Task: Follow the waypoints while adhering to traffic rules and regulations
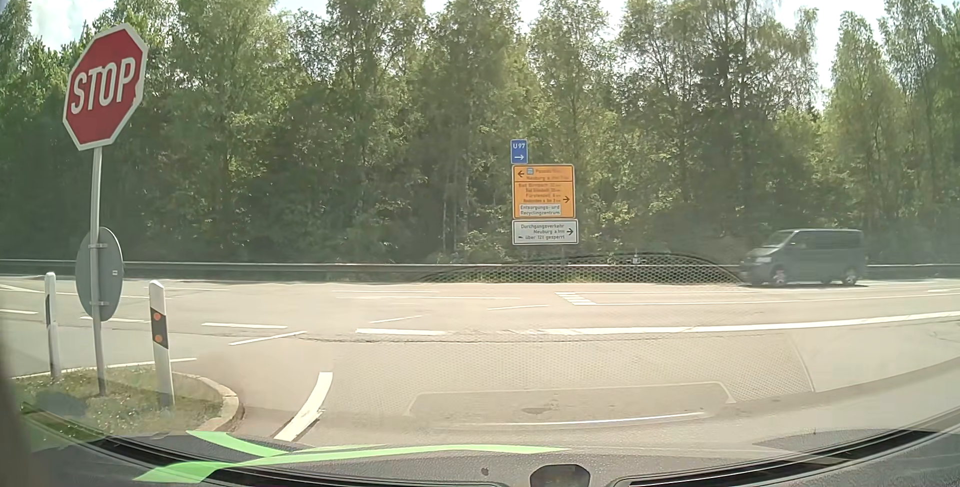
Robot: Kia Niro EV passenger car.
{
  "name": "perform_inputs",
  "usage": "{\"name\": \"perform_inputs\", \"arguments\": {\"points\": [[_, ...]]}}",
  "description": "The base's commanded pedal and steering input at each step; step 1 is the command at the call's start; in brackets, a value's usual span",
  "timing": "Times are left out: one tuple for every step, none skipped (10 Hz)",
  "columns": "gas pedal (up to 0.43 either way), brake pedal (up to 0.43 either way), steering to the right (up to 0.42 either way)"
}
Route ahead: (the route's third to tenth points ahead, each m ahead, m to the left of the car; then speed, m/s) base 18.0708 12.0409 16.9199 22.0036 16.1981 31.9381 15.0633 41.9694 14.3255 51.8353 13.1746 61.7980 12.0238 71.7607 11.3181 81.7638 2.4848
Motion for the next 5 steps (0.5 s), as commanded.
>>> {"name": "perform_inputs", "arguments": {"points": [[0.0,0.152,-0.027],[0.0,0.165,-0.032],[0.0,0.159,-0.035],[0.0,0.14,-0.037],[0.0,0.128,-0.04]]}}
